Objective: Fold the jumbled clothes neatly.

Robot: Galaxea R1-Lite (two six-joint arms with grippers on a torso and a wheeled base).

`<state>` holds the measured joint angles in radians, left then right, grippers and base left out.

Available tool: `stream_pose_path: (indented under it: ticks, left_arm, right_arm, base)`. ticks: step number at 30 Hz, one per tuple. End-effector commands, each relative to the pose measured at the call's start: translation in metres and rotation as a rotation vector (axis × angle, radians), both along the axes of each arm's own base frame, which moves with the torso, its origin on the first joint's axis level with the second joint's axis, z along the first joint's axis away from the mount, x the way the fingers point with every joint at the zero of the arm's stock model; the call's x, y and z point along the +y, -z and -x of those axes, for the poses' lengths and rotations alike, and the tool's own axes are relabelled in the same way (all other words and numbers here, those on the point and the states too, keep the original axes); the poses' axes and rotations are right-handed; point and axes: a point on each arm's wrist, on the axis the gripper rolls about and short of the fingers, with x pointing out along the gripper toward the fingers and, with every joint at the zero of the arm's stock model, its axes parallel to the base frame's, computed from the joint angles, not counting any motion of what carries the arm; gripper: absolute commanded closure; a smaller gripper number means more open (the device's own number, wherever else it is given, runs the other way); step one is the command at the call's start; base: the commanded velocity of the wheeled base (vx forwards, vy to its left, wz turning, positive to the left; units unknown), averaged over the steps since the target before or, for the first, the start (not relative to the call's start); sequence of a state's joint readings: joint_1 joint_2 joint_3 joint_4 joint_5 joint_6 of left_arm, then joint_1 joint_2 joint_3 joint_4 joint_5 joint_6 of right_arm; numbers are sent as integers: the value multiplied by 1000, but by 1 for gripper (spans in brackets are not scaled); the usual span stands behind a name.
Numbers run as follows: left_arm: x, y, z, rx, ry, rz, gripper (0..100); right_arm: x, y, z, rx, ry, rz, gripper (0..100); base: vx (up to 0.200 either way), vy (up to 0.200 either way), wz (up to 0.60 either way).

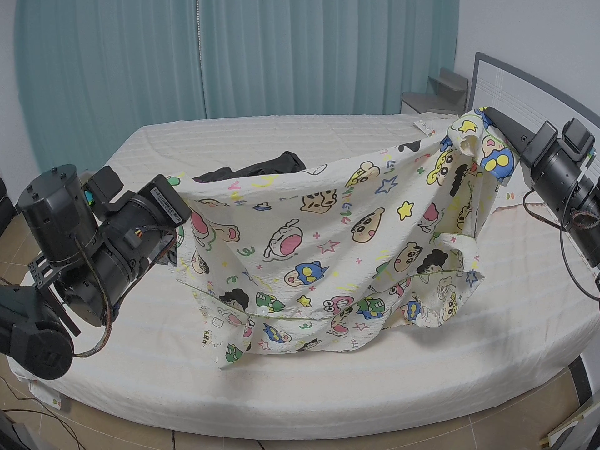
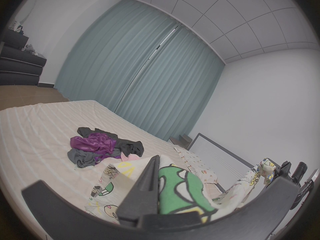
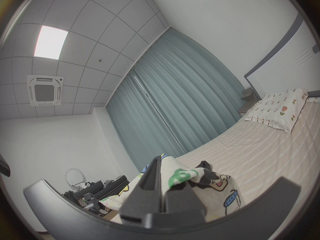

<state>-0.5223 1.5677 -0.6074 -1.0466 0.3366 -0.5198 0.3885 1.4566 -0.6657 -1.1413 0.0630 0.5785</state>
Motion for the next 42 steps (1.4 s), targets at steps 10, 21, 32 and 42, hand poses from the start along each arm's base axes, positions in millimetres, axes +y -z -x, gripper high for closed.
stream_pose_path:
  ticks: [10, 21, 32, 42]
  left_arm:
    - [0, -3, 1, -14, -25, 10, 100]
    - [3, -5, 6, -19, -23, 15, 100]
    - [7, -8, 13, -32, -46, 23, 100]
    - [19, -25, 32, -94, -53, 55, 100]
  right_arm:
    - [-5, -3, 1, -10, 15, -3, 100]
    - [-7, -6, 8, -13, 15, -4, 100]
    - [-12, -6, 20, -20, 13, -6, 100]
    - [-20, -7, 45, -52, -40, 3, 100]
  base:
    - [0, -200, 0]
    - [0, -109, 0]
    - [-127, 0, 0]
    - [-160, 0, 0]
